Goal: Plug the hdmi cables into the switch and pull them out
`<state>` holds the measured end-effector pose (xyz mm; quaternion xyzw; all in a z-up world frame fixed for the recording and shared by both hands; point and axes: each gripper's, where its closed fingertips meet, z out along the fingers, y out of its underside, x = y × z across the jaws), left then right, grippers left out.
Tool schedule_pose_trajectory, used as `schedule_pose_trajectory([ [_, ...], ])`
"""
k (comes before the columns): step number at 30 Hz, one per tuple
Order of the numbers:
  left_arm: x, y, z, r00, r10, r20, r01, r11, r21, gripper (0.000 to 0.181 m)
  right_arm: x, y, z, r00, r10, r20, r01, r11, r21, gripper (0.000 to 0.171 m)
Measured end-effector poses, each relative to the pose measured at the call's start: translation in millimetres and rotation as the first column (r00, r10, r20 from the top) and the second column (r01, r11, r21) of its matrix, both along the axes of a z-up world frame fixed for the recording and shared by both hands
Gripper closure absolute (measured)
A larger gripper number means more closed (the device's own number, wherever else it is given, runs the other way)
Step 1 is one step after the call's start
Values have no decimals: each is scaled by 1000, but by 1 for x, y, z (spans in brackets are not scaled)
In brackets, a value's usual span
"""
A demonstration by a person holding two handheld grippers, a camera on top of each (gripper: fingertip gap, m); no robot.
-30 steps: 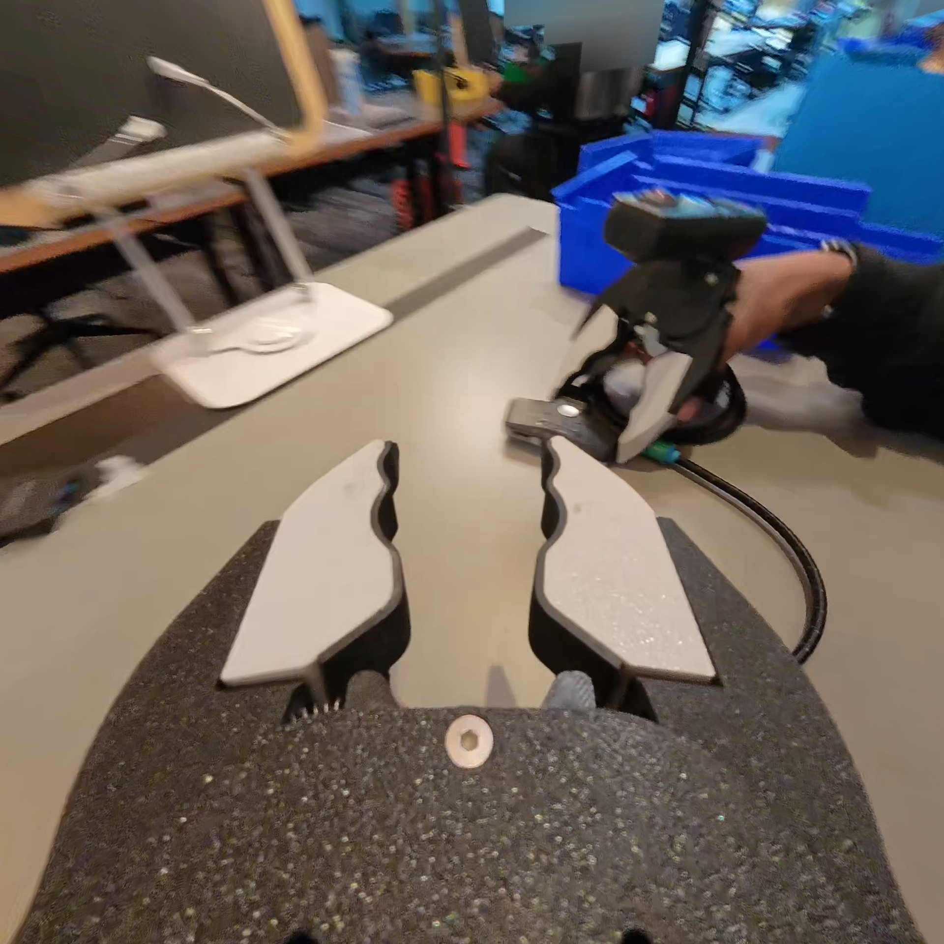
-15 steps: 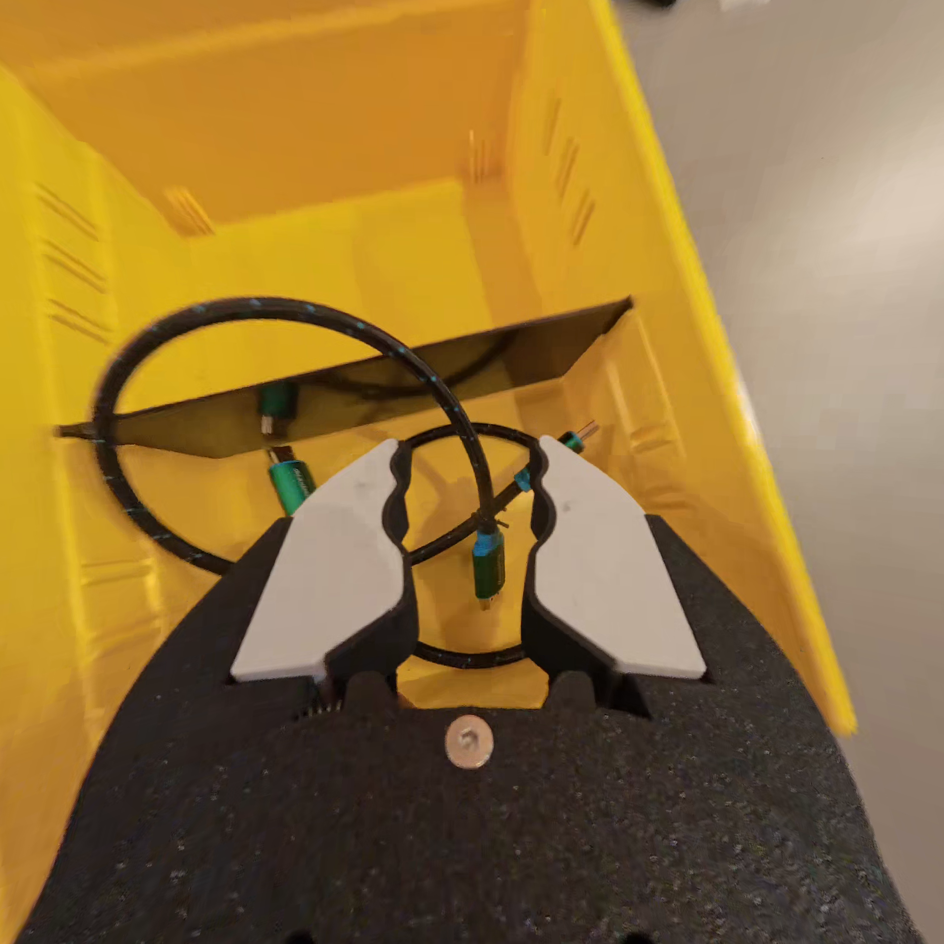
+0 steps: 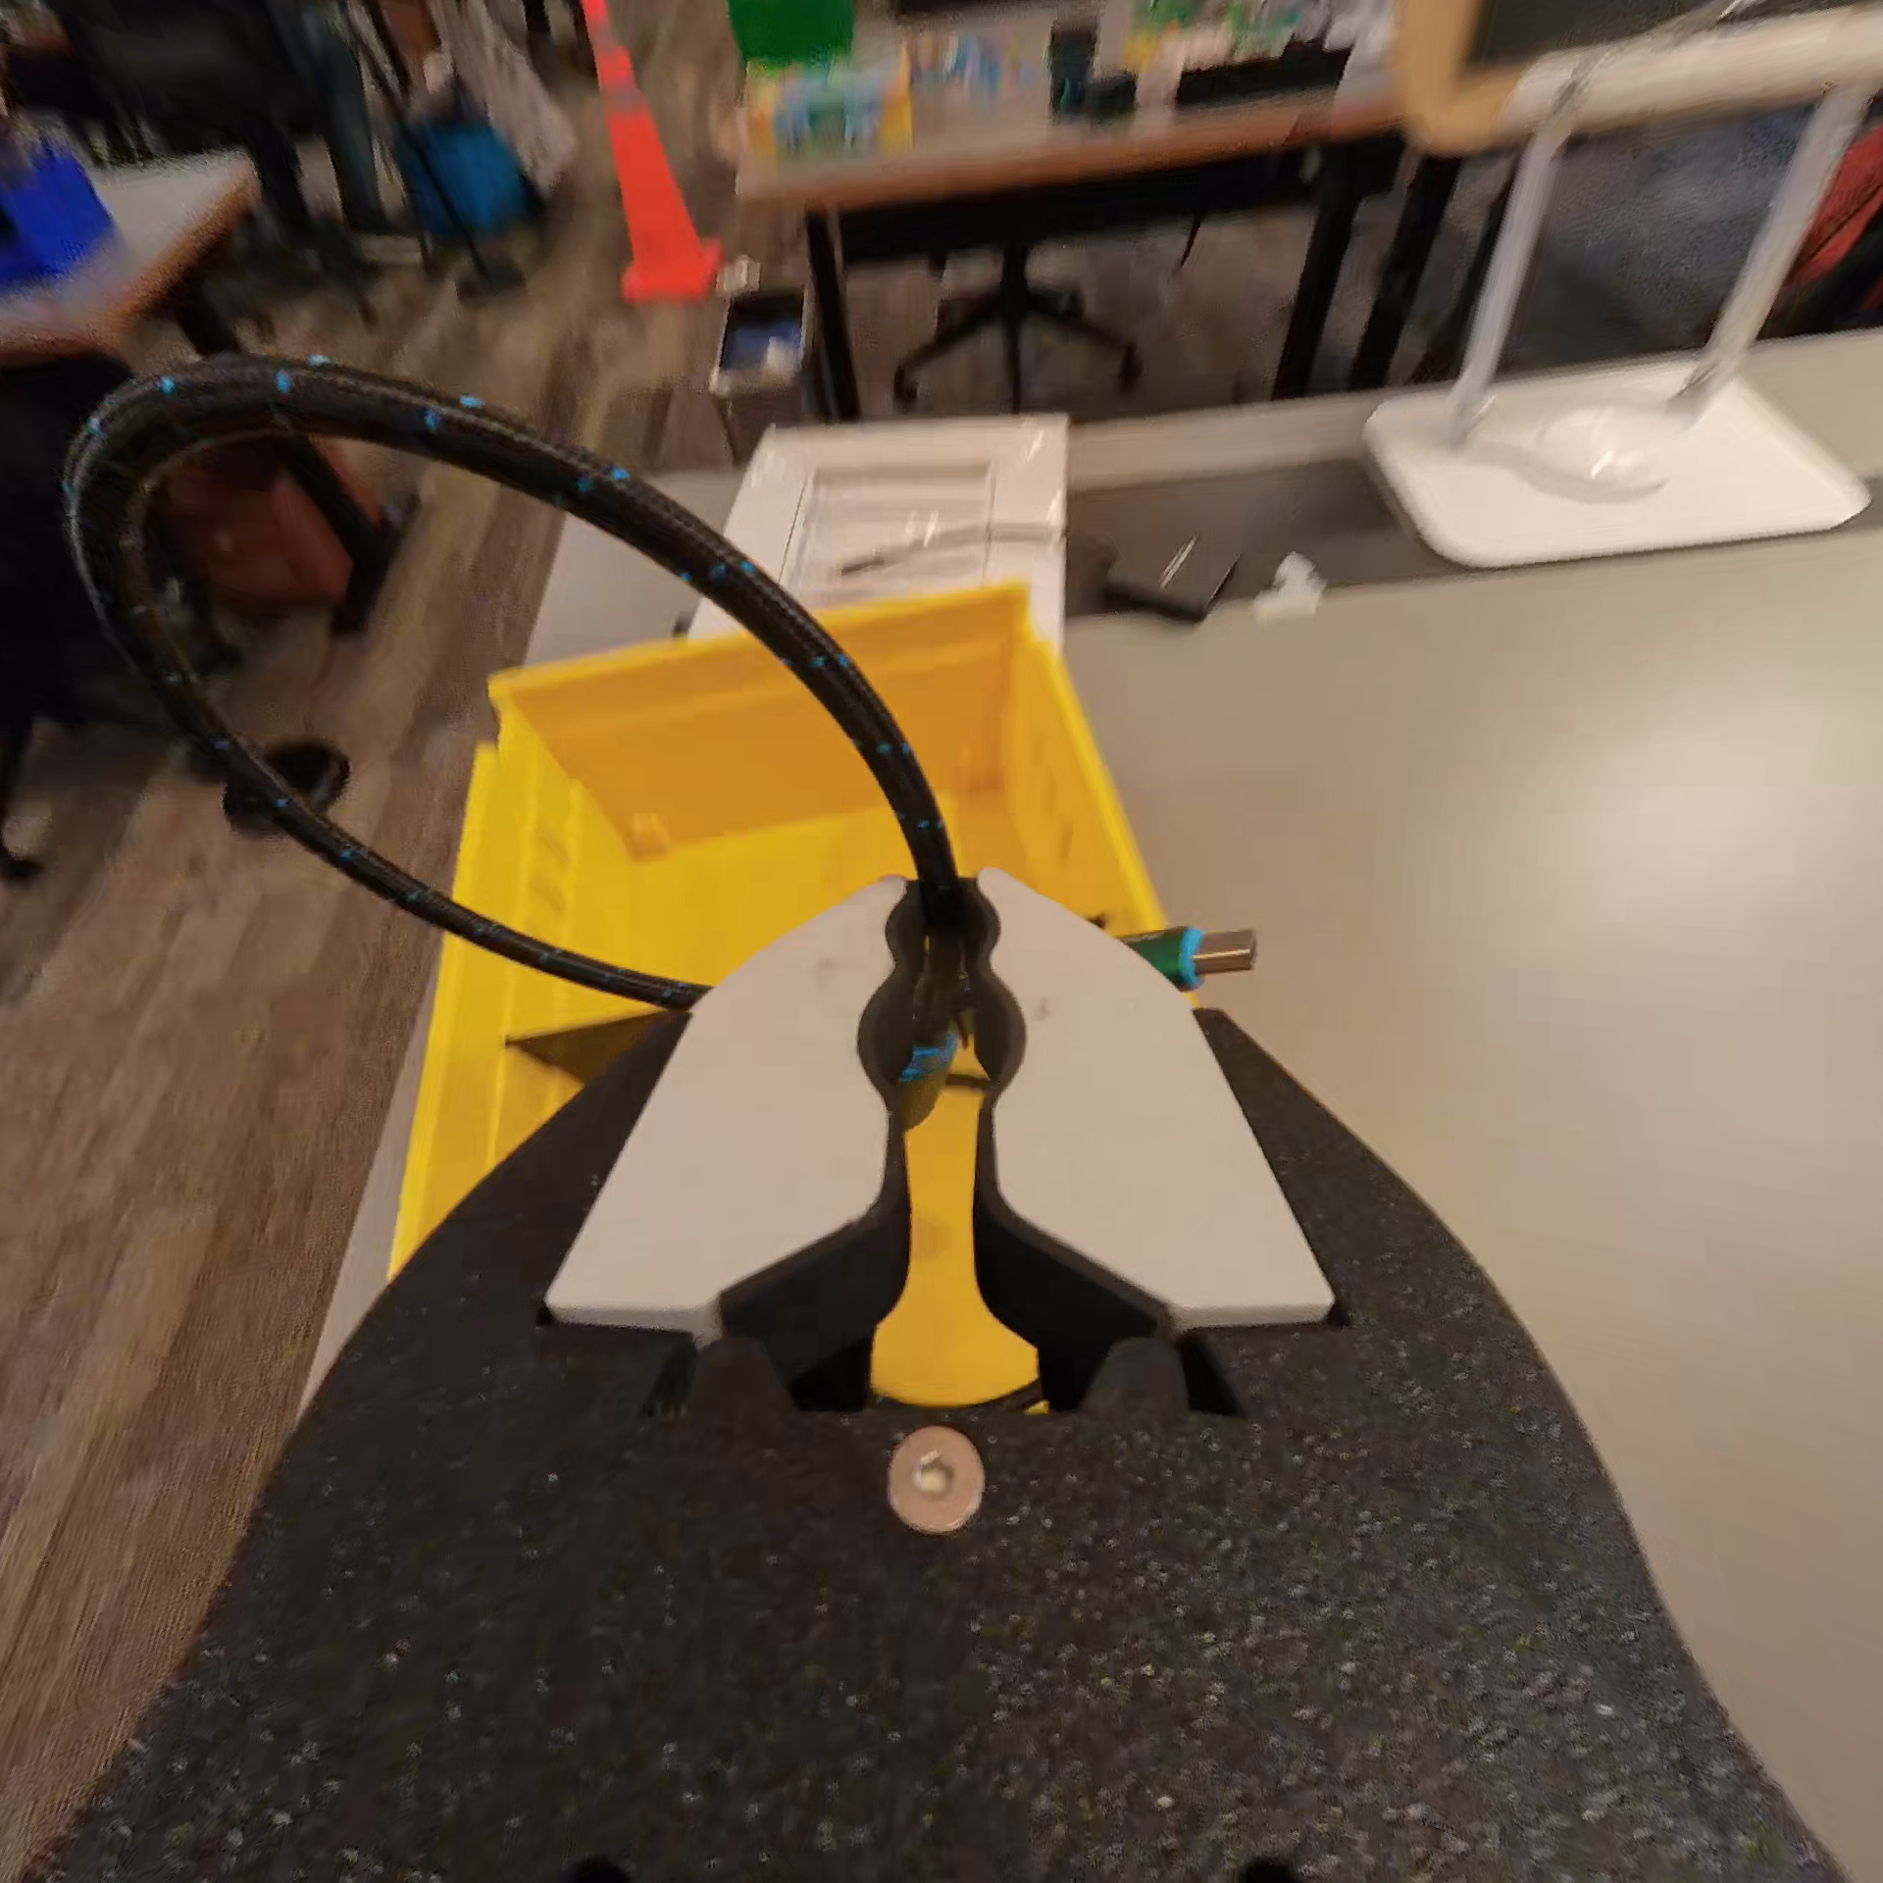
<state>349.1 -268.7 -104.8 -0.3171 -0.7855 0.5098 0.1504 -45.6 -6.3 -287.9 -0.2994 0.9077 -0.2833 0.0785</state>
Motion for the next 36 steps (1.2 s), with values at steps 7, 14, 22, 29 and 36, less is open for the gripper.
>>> schedule_pose_trajectory([
  [7,-89,71,78,905,-366,-217,319,921,-222,175,0,0,1,1000,4,-9,-4,1000,-11,90],
  [14,-213,128,52,597,-715,-365,621,699,-355,175,0,1,4,999,17,-33,-19,998,-66,91],
  [22,-297,166,-11,573,-765,-295,524,619,-585,174,-3,7,27,993,39,-115,-70,958,-278,104],
  [29,-311,199,-30,658,-751,-61,507,501,-702,174,23,-2,73,993,64,-99,-108,831,-546,108],
  [36,-322,223,-41,669,-742,48,540,440,-718,175,49,-11,95,968,-3,-250,-193,626,-756,121],
])
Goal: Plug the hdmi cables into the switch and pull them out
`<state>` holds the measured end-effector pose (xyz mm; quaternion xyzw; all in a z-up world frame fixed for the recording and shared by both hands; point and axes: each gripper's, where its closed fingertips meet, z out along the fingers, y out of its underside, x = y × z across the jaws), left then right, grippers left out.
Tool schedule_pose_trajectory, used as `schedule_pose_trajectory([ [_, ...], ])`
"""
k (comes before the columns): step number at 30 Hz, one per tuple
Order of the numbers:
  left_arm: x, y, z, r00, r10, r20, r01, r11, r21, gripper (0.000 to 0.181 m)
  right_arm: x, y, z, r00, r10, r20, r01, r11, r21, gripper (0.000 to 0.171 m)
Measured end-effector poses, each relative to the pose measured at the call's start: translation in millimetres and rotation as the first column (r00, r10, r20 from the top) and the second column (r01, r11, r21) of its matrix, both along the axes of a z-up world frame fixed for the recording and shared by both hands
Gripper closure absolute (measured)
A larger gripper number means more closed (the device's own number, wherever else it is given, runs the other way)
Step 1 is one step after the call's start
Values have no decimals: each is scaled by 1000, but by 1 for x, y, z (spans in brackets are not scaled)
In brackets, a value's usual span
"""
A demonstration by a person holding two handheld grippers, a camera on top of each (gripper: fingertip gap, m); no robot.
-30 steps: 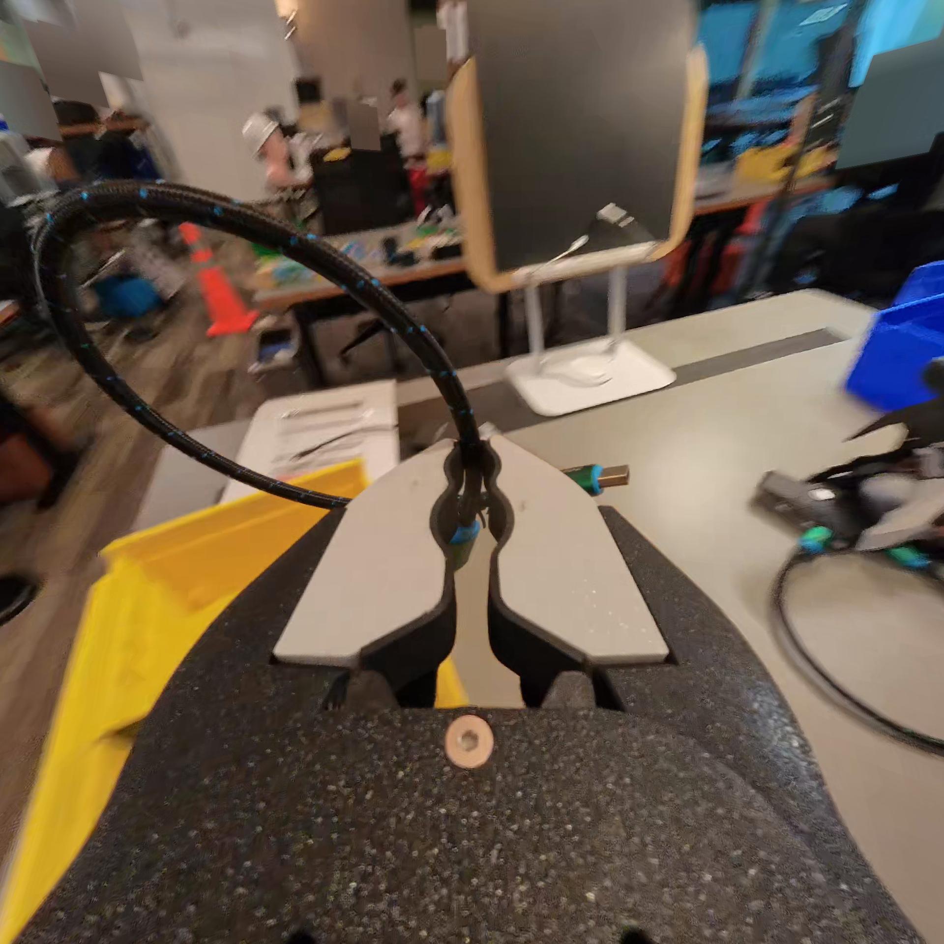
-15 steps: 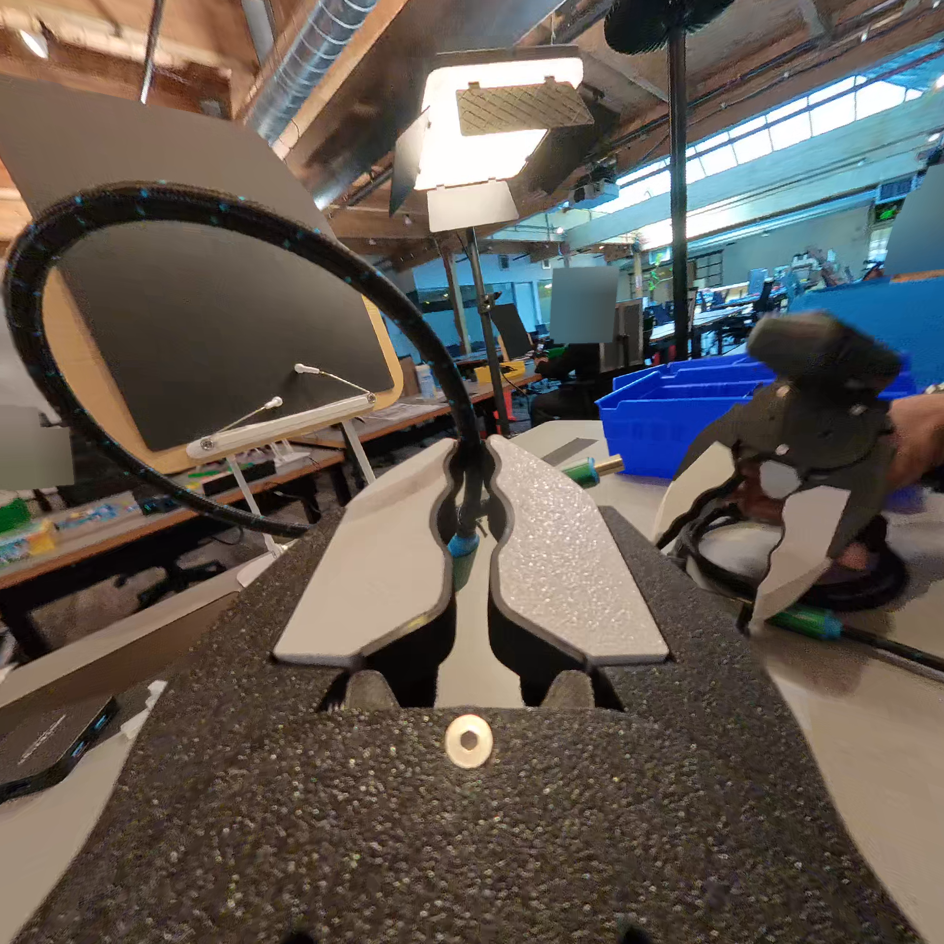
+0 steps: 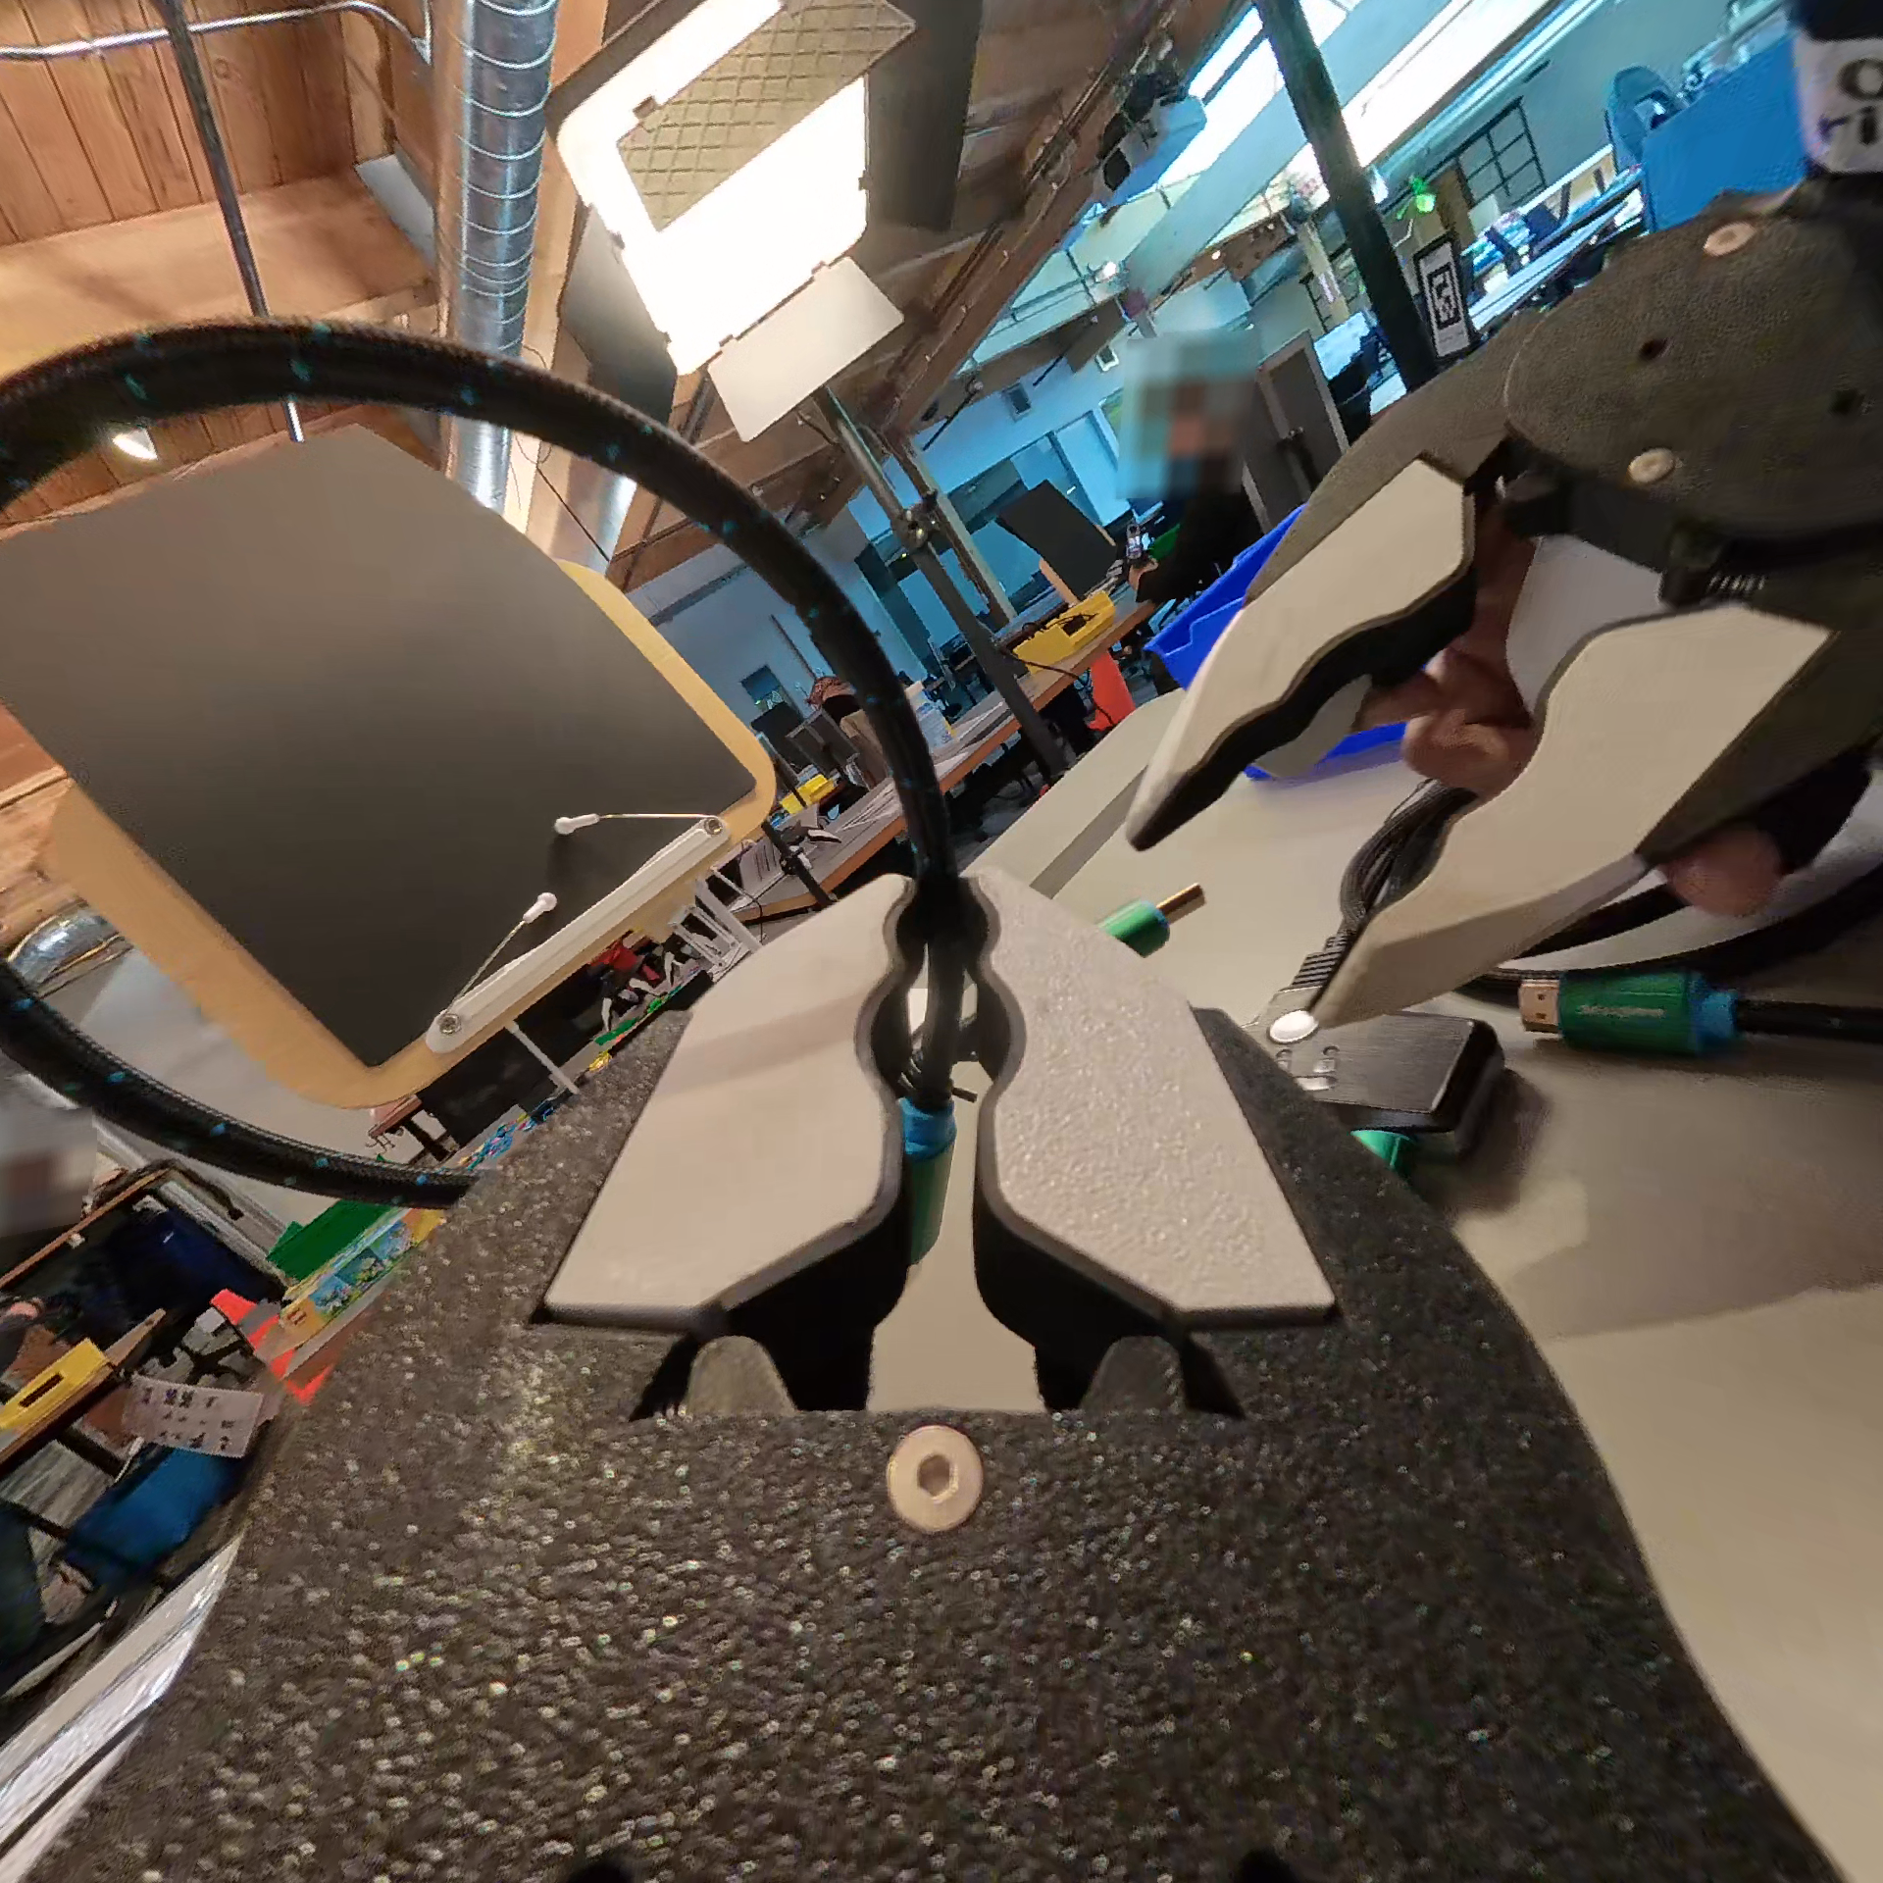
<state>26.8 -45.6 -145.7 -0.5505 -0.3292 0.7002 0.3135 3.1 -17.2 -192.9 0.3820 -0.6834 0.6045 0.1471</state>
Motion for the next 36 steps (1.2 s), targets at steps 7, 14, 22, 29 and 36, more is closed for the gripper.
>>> schedule_pose_trajectory([
  [7,-4,20,-6,1000,-12,28,13,998,-59,174,14,1,2,984,-26,-174,0,989,-148,142],
  [14,2,25,-4,998,47,48,-39,988,-150,174,14,9,19,968,-56,-244,-12,963,-270,160],
  [22,10,10,-6,970,233,76,-201,933,-299,175,17,18,25,965,-50,-258,-24,961,-274,160],
  [29,24,-24,-5,932,357,65,-307,870,-386,175,11,28,26,968,-34,-248,-33,965,-262,160],
  [36,30,-42,-10,909,404,96,-340,857,-387,175,7,28,22,966,-31,-257,-36,967,-251,160],
])
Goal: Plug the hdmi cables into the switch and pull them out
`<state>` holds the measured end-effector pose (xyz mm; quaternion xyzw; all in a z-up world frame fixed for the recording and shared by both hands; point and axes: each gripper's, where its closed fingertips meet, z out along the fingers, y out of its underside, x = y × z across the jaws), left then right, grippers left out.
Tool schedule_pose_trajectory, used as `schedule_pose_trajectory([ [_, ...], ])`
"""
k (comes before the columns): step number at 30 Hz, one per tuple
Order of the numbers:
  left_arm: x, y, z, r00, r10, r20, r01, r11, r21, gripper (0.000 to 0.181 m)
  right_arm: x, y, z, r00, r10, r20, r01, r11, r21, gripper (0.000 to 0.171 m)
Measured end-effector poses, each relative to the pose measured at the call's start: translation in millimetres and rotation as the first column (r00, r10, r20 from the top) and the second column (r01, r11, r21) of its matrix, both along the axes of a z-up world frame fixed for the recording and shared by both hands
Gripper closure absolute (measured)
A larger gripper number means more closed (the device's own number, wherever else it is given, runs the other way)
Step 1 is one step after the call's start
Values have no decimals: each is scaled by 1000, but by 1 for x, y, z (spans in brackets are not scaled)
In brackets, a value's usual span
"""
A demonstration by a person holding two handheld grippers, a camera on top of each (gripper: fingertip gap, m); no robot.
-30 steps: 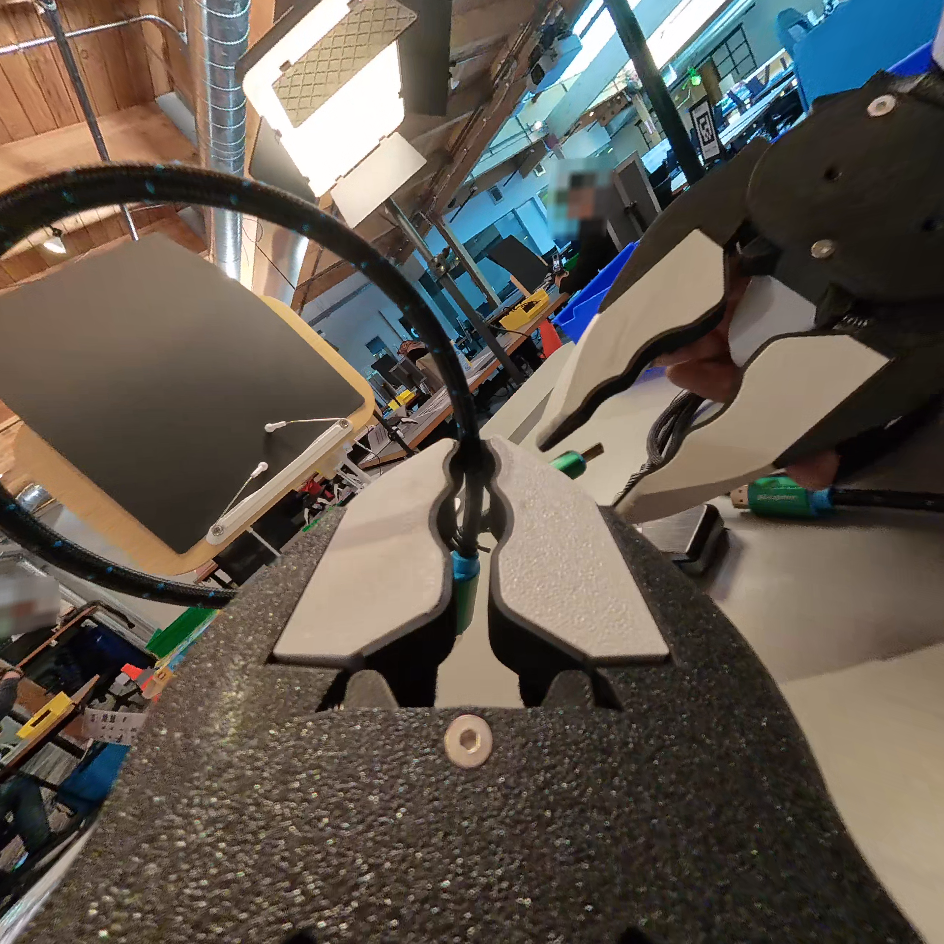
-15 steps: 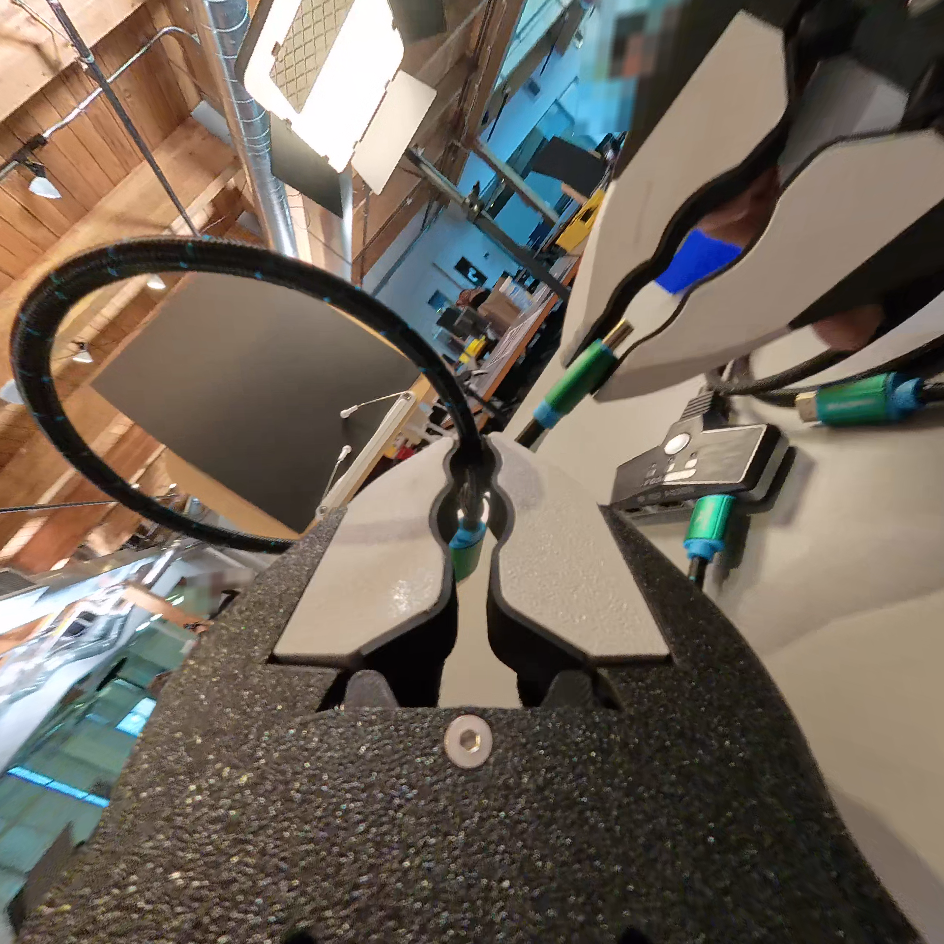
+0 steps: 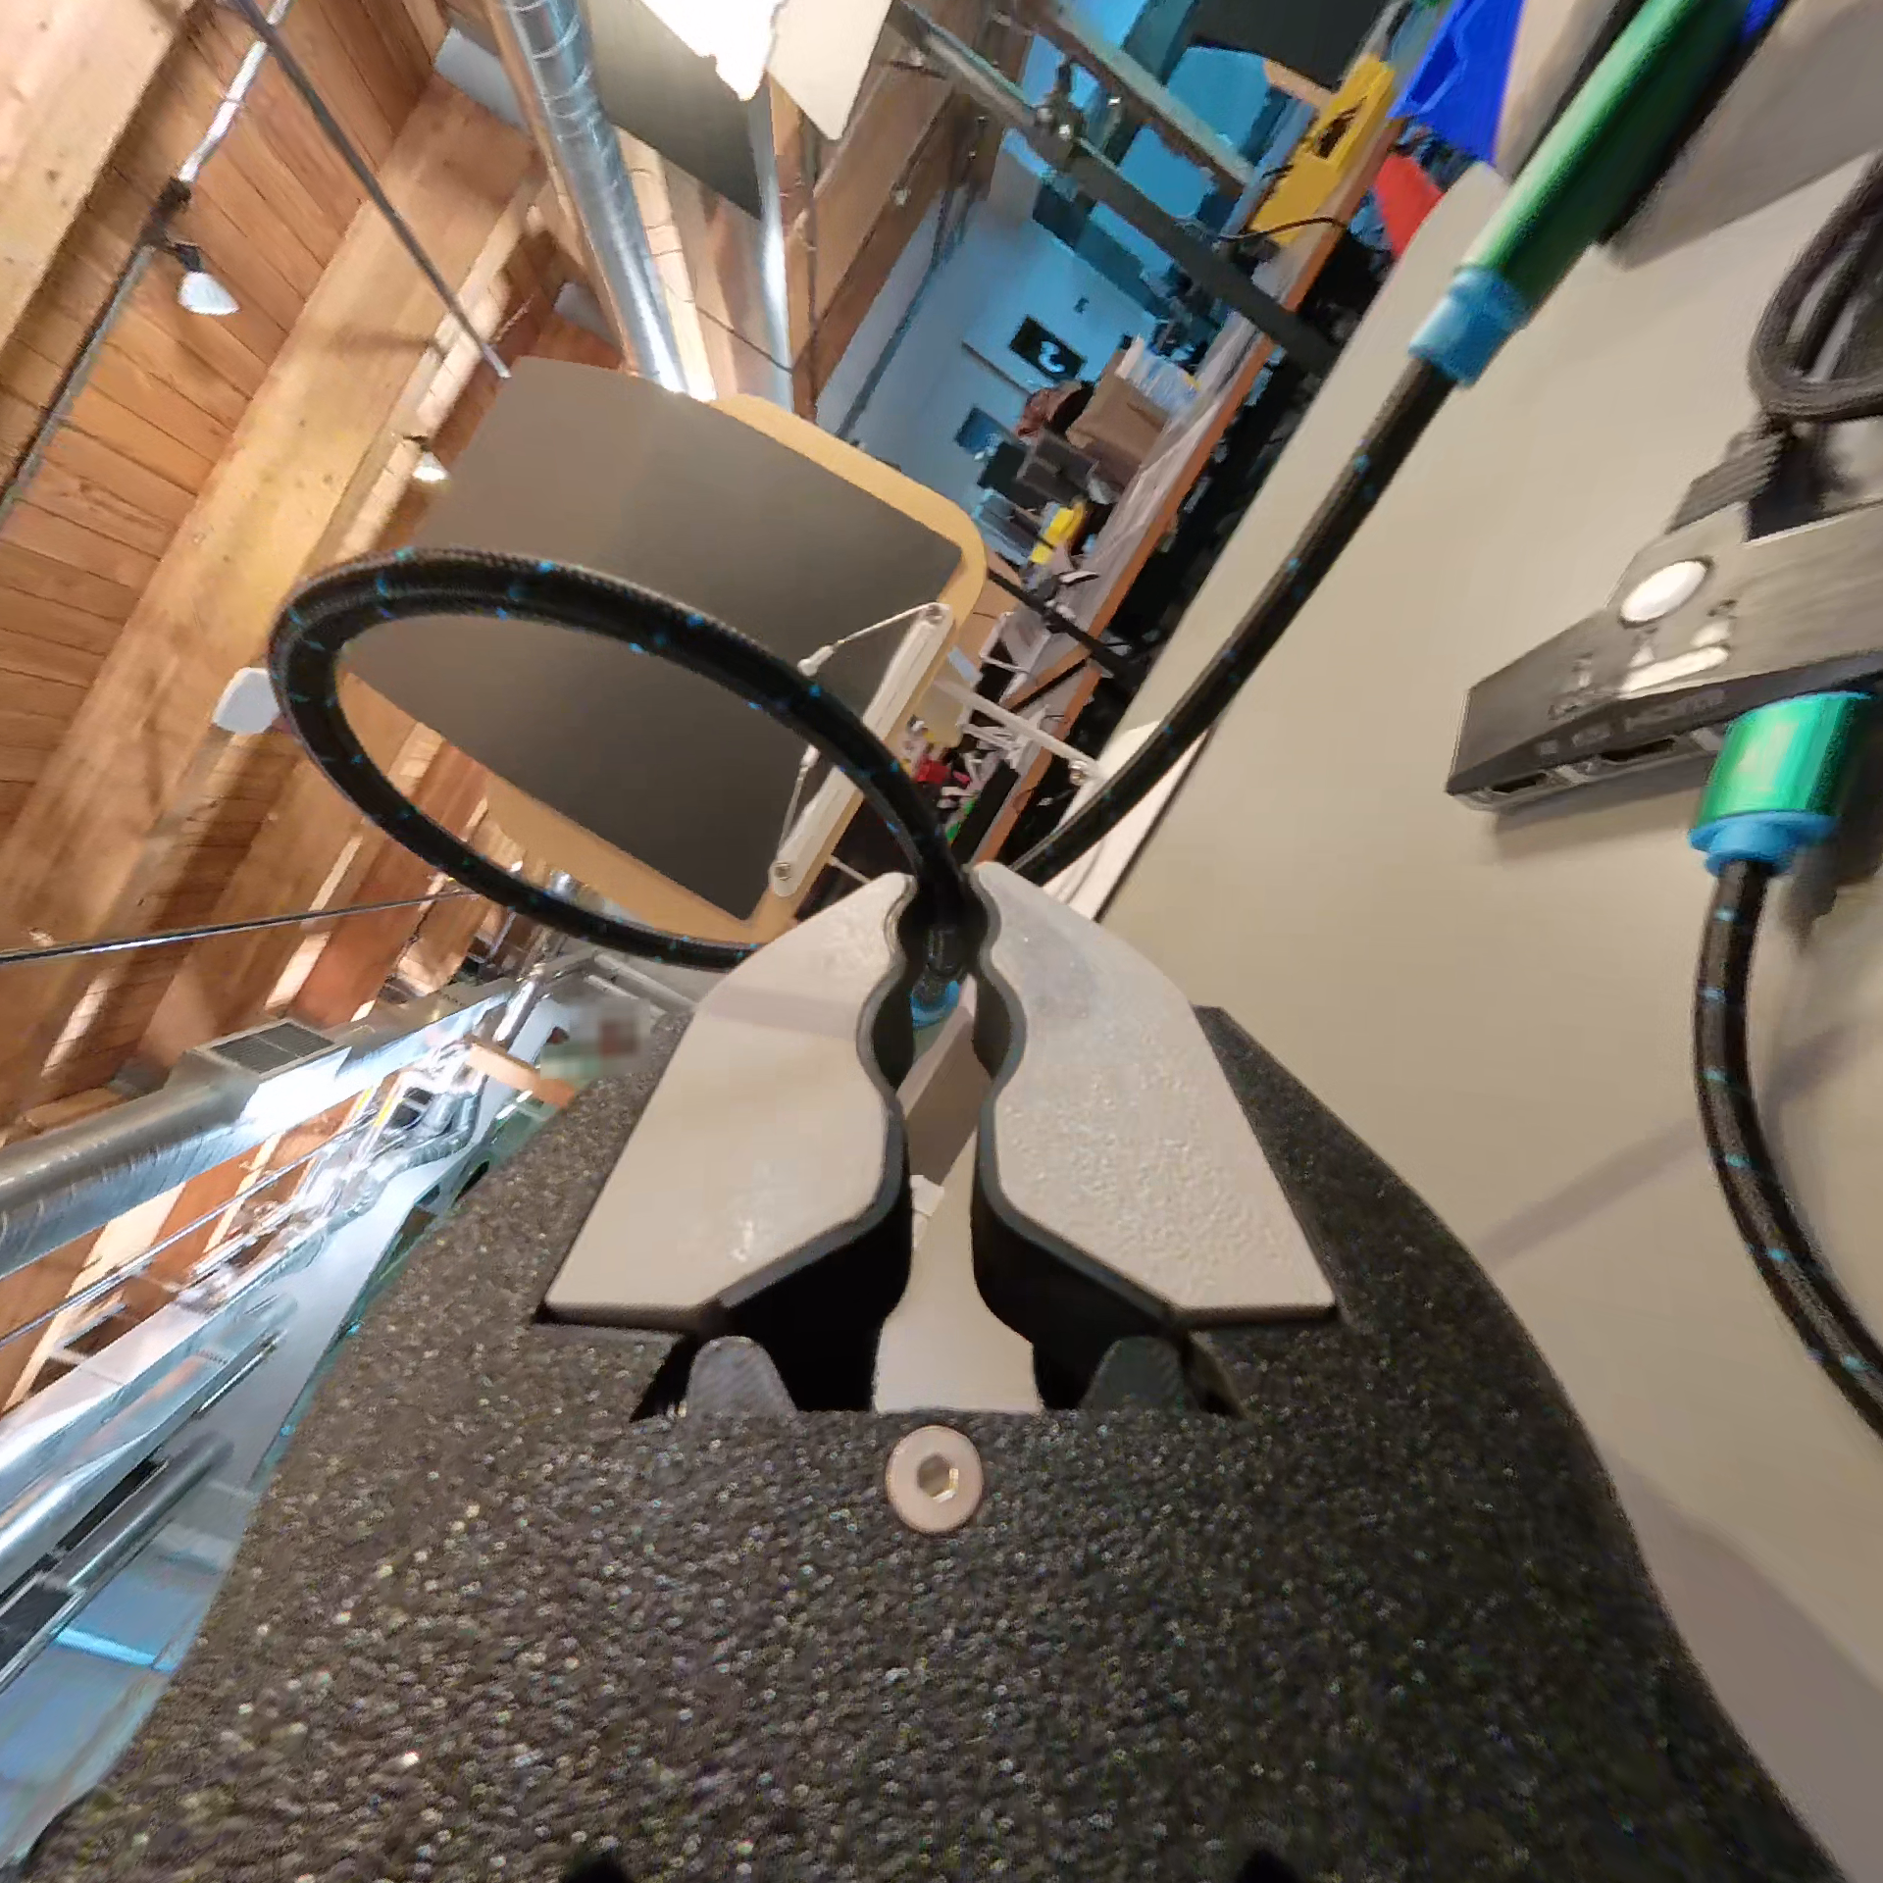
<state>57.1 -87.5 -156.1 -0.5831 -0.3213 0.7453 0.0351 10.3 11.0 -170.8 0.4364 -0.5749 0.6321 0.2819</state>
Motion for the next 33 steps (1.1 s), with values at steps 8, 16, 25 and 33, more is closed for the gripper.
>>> schedule_pose_trajectory([
  [8,44,16,-22,955,-271,125,252,956,149,171,-9,9,-4,997,8,-70,-11,999,-40,160],
  [16,139,-20,85,920,-300,-252,376,854,359,163,12,15,-21,965,80,-250,-95,994,-49,160],
  [25,51,50,112,619,-760,196,540,594,596,154,52,25,-46,870,173,-462,-214,976,-37,160],
  [33,34,113,-65,-80,-894,440,68,436,897,150,70,31,-53,786,161,-597,-269,958,-96,160],
])
